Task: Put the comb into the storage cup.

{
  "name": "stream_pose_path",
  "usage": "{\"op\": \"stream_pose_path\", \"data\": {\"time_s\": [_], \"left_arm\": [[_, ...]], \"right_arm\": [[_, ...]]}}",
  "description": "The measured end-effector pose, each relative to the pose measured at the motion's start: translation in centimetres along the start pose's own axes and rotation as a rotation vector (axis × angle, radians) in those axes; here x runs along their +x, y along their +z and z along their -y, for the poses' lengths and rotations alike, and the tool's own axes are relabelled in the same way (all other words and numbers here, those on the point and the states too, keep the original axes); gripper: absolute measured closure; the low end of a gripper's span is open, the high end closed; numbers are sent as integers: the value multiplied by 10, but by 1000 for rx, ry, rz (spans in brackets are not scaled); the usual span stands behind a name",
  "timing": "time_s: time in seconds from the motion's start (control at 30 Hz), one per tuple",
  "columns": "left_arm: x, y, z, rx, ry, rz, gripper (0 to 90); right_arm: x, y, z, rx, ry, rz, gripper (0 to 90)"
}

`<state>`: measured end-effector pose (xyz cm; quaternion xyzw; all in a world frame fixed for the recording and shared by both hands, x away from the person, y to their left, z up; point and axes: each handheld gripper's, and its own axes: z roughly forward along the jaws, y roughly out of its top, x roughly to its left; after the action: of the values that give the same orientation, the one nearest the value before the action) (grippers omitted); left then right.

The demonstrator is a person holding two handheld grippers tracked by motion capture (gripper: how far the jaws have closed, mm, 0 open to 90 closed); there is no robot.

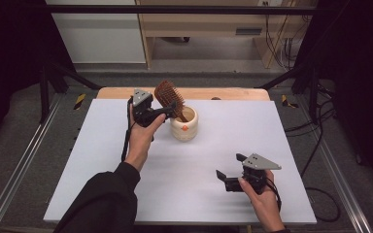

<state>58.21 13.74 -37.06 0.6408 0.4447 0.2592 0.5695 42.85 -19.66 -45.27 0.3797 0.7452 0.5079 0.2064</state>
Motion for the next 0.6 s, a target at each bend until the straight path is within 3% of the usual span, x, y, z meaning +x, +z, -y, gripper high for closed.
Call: {"op": "stream_pose_path", "data": {"time_s": [0.47, 0.6], "left_arm": [[-1, -21, 8, 1, 35, 16, 39], [-2, -28, 11, -18, 48, 30, 40]], "right_arm": [[0, -2, -1, -4, -6, 7, 39], [1, -1, -1, -4, -5, 10, 39]]}}
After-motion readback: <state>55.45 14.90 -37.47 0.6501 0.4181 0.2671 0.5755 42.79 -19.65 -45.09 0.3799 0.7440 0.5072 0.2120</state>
